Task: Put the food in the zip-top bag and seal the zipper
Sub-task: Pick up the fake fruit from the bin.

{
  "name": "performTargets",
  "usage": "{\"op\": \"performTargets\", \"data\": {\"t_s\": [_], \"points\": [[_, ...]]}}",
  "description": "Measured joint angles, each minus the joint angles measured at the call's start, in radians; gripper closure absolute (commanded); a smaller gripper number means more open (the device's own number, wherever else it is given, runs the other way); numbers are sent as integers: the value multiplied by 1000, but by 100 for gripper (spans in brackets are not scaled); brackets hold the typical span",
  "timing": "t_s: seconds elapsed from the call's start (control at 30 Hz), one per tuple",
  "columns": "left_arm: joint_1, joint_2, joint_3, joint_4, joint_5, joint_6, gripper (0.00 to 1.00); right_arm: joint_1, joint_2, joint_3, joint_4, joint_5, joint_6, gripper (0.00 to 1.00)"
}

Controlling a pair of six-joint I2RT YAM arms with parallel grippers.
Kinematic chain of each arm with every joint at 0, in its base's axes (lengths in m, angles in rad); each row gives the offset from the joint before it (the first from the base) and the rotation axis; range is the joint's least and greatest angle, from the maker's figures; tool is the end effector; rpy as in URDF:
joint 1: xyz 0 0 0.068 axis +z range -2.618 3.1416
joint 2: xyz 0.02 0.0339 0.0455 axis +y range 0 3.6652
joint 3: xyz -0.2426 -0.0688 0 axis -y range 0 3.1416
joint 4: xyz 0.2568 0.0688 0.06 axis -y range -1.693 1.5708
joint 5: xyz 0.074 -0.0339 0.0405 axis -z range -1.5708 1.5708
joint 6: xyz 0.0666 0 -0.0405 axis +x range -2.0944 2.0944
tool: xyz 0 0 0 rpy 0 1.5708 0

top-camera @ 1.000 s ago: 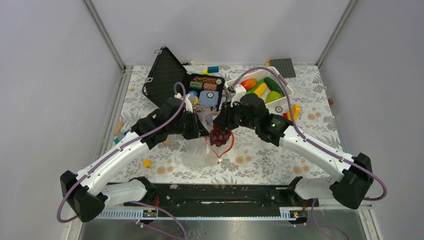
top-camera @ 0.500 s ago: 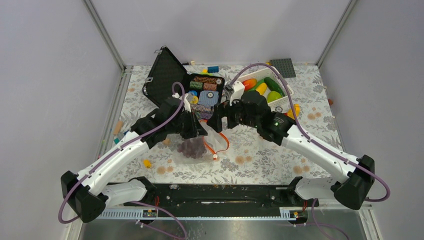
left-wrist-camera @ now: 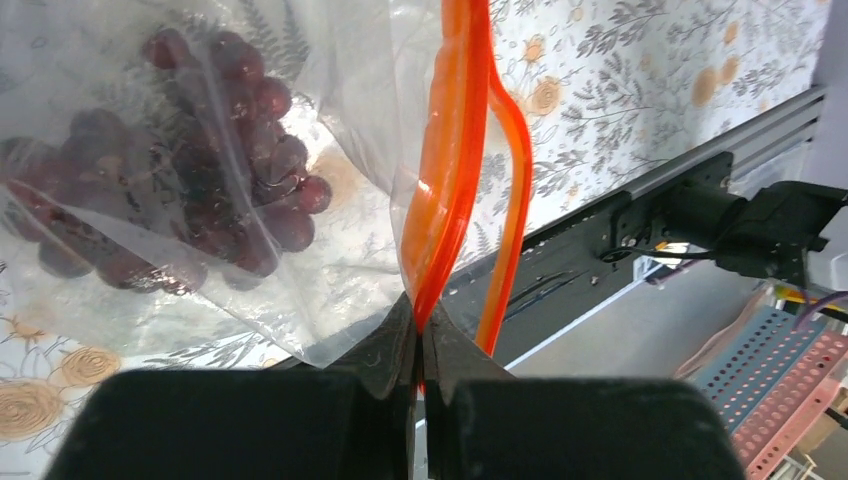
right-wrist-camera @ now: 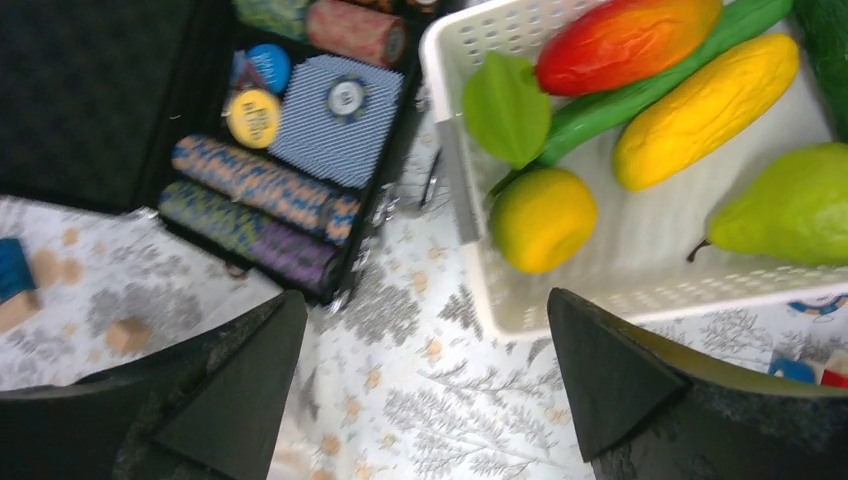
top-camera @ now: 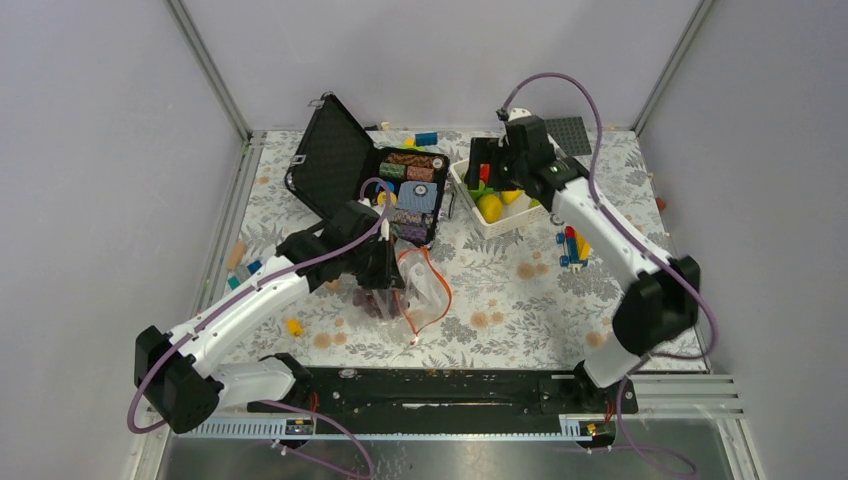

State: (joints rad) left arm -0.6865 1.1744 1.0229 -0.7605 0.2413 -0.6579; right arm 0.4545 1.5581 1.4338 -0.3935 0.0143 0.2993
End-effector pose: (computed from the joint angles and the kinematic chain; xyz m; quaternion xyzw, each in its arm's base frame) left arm 0.2019 -0.1861 0.2482 0.0524 0.9387 -0.2891 0.1803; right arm 0.3610 0.1753 0.3142 -0.0634 0.8622 0.1792 0.4695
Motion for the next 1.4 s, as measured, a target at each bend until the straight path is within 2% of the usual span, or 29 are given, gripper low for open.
{"op": "performTargets", "data": {"t_s": [0.17, 0.37, 0.9, 1.4], "points": [[0, -1, 0, -52, -15, 38, 100, -82, 276, 232, -104, -34, -32, 5], [0, -1, 0, -70, -27, 62, 100, -134, 457, 330, -184, -21, -35, 8], [0, -10, -1, -70, -40, 75, 100, -144, 544, 349, -233, -8, -28, 12], [0, -21, -2, -69, -40, 74, 100, -144, 639, 369, -226, -87, 11, 19]]}}
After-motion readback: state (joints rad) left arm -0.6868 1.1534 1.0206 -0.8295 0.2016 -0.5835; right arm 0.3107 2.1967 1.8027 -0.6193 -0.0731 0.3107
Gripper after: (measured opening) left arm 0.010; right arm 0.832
